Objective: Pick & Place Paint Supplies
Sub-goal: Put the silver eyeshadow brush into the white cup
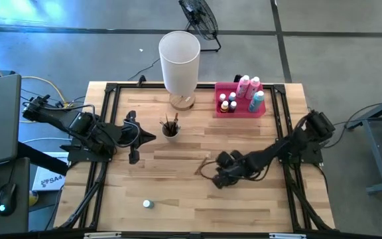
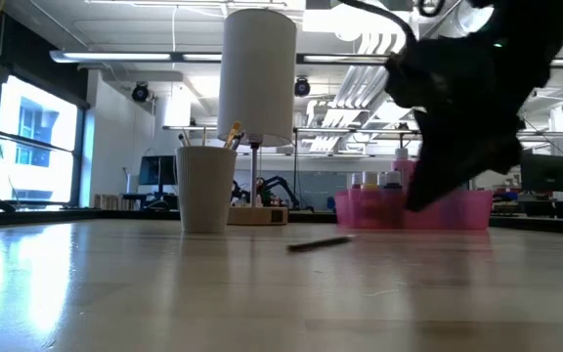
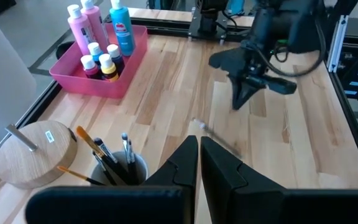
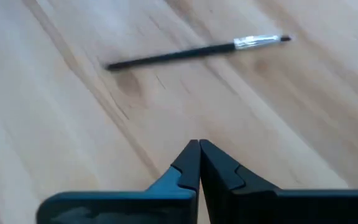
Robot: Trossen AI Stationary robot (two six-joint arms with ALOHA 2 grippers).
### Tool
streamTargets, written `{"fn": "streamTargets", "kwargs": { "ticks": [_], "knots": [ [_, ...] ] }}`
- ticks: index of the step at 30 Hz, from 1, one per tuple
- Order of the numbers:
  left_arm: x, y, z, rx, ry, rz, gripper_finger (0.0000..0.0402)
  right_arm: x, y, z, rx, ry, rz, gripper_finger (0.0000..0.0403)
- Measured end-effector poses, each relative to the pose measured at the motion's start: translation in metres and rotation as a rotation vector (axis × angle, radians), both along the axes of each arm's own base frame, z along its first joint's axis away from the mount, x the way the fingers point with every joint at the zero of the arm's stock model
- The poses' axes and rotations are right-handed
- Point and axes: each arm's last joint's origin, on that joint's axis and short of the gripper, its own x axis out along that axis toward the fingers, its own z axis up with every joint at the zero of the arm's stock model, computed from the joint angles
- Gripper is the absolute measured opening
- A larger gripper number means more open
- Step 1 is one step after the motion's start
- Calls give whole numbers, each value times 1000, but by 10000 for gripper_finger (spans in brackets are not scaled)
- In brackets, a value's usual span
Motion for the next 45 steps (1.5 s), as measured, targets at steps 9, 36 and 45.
{"fn": "streamTargets", "kwargs": {
  "ticks": [9,36,45],
  "knots": [
    [0,-1,0,-35,0,-15,14,39,-39,14,-42,-251,-49,2],
    [-42,0,-146,-433,-319,259,14,52,-100,77,-45,-551,267,2],
    [-35,-3,-174,-508,-216,427,2,41,-114,105,-144,-630,286,2]
  ]
}}
